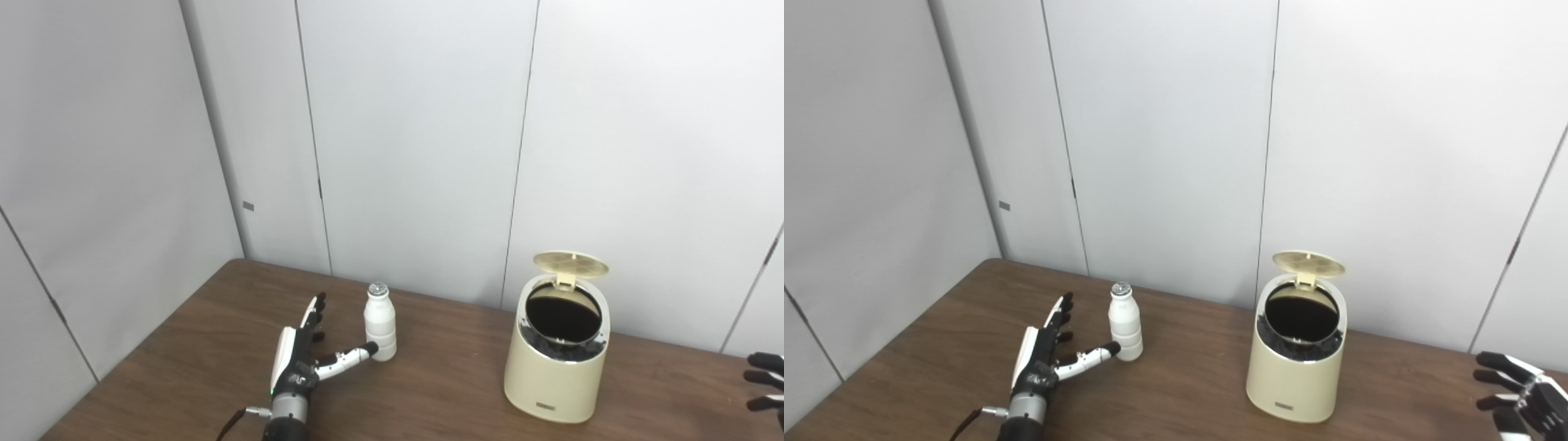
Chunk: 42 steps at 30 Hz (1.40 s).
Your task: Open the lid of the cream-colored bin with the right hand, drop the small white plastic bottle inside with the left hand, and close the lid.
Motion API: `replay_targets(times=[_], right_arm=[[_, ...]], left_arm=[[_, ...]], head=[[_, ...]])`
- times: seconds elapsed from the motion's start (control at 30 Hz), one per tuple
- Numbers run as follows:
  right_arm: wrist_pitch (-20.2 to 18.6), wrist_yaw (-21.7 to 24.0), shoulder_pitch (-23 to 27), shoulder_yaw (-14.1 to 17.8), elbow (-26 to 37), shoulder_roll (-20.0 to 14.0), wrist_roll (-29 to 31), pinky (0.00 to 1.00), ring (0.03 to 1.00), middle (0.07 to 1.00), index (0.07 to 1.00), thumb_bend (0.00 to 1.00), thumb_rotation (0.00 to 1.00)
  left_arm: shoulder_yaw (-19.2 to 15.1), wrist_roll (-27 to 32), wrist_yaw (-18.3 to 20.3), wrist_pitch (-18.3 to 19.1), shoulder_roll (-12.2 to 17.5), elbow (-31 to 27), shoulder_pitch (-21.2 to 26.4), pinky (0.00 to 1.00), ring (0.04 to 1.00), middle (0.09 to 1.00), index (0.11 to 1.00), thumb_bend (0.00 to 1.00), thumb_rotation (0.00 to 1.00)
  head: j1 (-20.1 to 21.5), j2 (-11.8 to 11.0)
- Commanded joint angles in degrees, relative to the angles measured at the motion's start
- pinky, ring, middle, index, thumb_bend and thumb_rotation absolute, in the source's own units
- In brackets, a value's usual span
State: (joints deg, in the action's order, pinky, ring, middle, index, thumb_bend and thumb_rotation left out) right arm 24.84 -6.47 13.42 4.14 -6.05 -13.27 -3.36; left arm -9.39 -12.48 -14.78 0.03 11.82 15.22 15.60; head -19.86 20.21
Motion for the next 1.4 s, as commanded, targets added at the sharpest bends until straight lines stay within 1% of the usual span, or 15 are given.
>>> replay_targets(times=[0.0,0.13,0.27,0.43,0.47,0.53,0.57,0.6,0.67,0.8,0.87,0.97,1.1,1.23,1.37], right_arm=[[1.65,0.51,1.2,0.36,2.5,-0.05,0.21,0.46,0.663,0.714,0.671,0.62,0.81],[-0.03,0.64,0.76,0.66,4.85,0.93,-0.87,0.46,0.683,0.726,0.678,0.54,0.8],[-0.45,0.92,0.6,0.71,6.49,1.5,-1.53,0.46,0.693,0.732,0.68,0.49,0.81],[-2.5,1.04,0.36,0.59,8.96,2.17,-2.14,0.45,0.702,0.736,0.679,0.43,0.82],[-2.73,1.14,0.35,0.57,9.24,2.24,-2.17,0.45,0.706,0.739,0.679,0.4,0.82],[-3.66,1.25,0.24,0.5,10.38,2.64,-2.4,0.45,0.709,0.742,0.68,0.37,0.82],[-4.03,1.26,0.18,0.5,10.79,2.8,-2.51,0.44,0.704,0.74,0.676,0.33,0.81],[-4.7,1.3,0.07,0.45,11.53,3.0,-2.71,0.44,0.703,0.74,0.675,0.32,0.81],[-5.57,1.39,-0.06,0.4,12.44,3.21,-3.02,0.43,0.703,0.74,0.677,0.25,0.81],[-6.87,1.75,-0.11,0.26,13.75,3.51,-2.82,0.42,0.71,0.745,0.679,0.17,0.81],[-7.22,1.83,-0.06,0.22,14.13,3.67,-2.93,0.42,0.714,0.748,0.681,0.13,0.81],[-7.88,1.8,0.0,0.22,14.79,3.92,-3.59,0.41,0.712,0.743,0.674,0.07,0.83],[-7.61,1.77,0.27,0.22,14.67,4.09,-4.22,0.41,0.709,0.737,0.672,0.01,0.85],[-8.13,2.06,0.26,0.05,15.16,4.27,-3.91,0.4,0.709,0.738,0.668,0.0,0.86],[-9.01,2.08,0.18,-0.04,15.9,4.52,-4.18,0.39,0.713,0.742,0.669,0.0,0.86]], left_arm=[[0.44,0.16,0.34,-1.34,0.98,-0.4,3.14,0.84,0.936,0.942,0.971,1.0,0.32],[1.04,0.43,0.73,-1.54,0.7,-0.32,4.03,0.83,0.935,0.945,0.982,1.0,0.33],[1.8,-0.1,0.33,-1.99,0.67,0.15,4.5,0.83,0.927,0.935,0.967,1.0,0.33],[3.13,-1.29,0.41,-2.34,1.09,1.18,5.45,0.81,0.917,0.928,0.956,1.0,0.36],[3.33,-1.51,0.46,-2.37,1.14,1.21,5.57,0.8,0.91,0.928,0.958,1.0,0.36],[3.98,-2.38,0.38,-2.2,1.39,1.46,5.96,0.79,0.905,0.925,0.958,1.0,0.36],[4.18,-2.67,0.27,-2.13,1.45,1.6,6.1,0.78,0.896,0.919,0.952,1.0,0.35],[4.42,-3.07,0.14,-1.72,1.46,1.7,6.28,0.78,0.893,0.917,0.95,1.0,0.35],[4.68,-3.5,-0.03,-1.2,1.42,1.82,6.52,0.77,0.883,0.908,0.943,1.0,0.35],[4.87,-3.83,-0.13,-1.15,1.12,2.4,7.09,0.77,0.884,0.907,0.939,1.0,0.34],[4.99,-4.12,-0.24,-1.01,1.11,2.65,7.34,0.75,0.873,0.901,0.936,1.0,0.35],[4.94,-3.94,-0.19,-1.17,1.1,3.2,7.72,0.77,0.88,0.907,0.936,1.0,0.33],[4.9,-3.75,-0.28,-2.42,1.59,5.12,8.57,0.77,0.876,0.9,0.931,1.0,0.32],[4.32,-3.43,-1.07,-3.03,1.63,6.21,9.27,0.74,0.853,0.884,0.921,1.0,0.29],[4.15,-4.01,-2.45,-4.14,1.71,7.37,9.9,0.78,0.87,0.878,0.907,1.0,0.26]], head=[[0.2,-0.01],[0.58,-0.02],[0.78,-0.06],[0.92,-0.03],[0.92,-0.03],[1.19,-0.03],[1.19,-0.03],[1.28,-0.01],[1.32,0.03],[1.31,0.0],[1.36,0.0],[1.37,-0.12],[1.45,-0.28],[1.48,-0.53],[1.55,-0.61]])
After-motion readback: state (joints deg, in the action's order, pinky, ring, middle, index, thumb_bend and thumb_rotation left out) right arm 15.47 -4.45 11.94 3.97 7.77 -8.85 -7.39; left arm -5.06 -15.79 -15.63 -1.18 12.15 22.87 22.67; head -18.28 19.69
